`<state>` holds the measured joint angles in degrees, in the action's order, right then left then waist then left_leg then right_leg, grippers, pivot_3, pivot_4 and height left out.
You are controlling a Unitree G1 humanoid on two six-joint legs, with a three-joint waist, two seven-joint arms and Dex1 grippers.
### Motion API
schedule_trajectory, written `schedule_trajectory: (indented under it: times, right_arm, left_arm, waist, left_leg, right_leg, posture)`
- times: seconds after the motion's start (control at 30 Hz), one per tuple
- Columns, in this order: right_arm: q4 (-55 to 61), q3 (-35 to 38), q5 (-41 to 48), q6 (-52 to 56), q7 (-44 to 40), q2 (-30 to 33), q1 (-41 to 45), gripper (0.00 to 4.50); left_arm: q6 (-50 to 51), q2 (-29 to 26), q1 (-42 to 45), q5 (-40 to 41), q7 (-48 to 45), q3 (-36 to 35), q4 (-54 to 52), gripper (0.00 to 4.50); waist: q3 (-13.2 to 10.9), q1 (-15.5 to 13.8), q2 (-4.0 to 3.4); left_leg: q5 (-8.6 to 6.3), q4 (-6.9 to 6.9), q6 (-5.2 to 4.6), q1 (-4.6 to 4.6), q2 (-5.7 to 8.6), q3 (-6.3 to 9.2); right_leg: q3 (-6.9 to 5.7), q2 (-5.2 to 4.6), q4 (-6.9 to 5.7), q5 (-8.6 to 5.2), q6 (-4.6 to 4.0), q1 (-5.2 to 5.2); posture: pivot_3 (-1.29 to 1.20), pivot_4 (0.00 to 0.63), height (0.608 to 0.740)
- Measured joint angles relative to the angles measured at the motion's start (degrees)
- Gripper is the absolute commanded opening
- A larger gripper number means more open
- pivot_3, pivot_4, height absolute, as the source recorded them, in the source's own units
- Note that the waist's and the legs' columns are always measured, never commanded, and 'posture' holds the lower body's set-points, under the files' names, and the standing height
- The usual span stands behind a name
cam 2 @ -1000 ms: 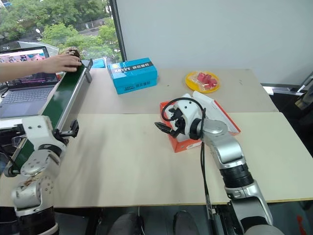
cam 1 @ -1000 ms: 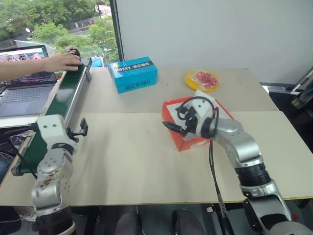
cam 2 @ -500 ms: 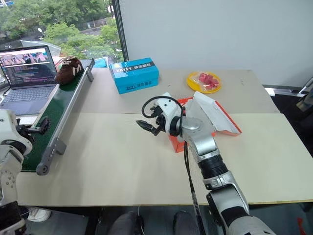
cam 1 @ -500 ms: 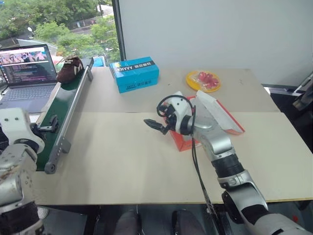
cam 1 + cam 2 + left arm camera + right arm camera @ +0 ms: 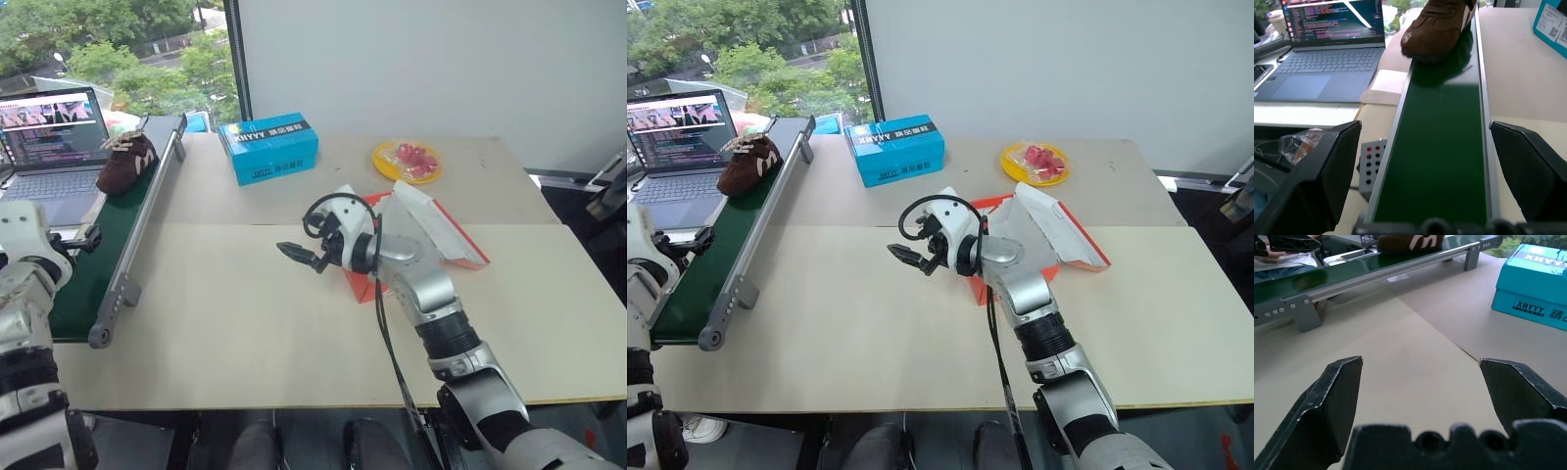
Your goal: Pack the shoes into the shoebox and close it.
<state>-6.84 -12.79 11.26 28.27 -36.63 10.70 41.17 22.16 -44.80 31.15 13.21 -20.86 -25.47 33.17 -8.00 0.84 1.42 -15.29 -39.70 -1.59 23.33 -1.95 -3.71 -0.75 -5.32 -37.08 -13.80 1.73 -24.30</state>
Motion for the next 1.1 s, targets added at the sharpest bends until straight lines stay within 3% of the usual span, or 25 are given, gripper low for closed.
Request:
schedule_trajectory:
  times: [0.4,0.83,0.93,1.1]
  right_arm:
    - [2.9,0.4,0.0,2.3,1.9,1.2,-1.5,4.49]
    - [4.0,0.5,0.2,2.9,2.4,1.8,-1.6,4.49]
    - [4.1,0.5,0.2,3.1,2.4,2.1,-1.6,4.50]
    - [4.2,0.9,0.2,3.5,2.7,2.2,-1.6,4.50]
  left_arm:
    - [-12.3,-3.1,16.4,-6.4,-1.4,6.4,26.8,4.50]
    - [-13.2,-5.2,18.2,-6.4,-3.3,6.6,34.8,4.50]
    - [-11.7,-5.2,16.9,-6.0,-6.4,6.7,34.4,3.80]
    - [-9.9,-4.0,13.1,-4.8,-11.2,6.6,28.2,1.89]
  waist:
    - [-0.1,0.4,0.13]
    - [-0.1,0.2,0.22]
    - [-0.1,-0.1,0.22]
    - [-0.1,-0.8,0.16]
  left_leg:
    - [0.00,-0.03,-0.01,0.12,-0.02,-0.09]
    - [0.01,-0.06,-0.01,0.11,-0.01,-0.12]
    - [0.02,-0.06,0.01,0.02,-0.01,-0.17]
    - [0.02,-0.07,0.00,-0.11,0.02,-0.20]
  right_leg:
    - [-0.04,0.05,-0.04,0.01,0.02,-0.06]
    - [-0.07,0.03,-0.05,0.01,0.03,-0.04]
    - [-0.07,0.03,-0.04,0.01,0.03,0.01]
    - [-0.05,-0.05,-0.03,0.00,0.03,0.10]
  posture:
    - [0.00,0.150,0.740]
    - [0.00,0.150,0.740]
    - [0.00,0.150,0.740]
    - [0.00,0.150,0.740]
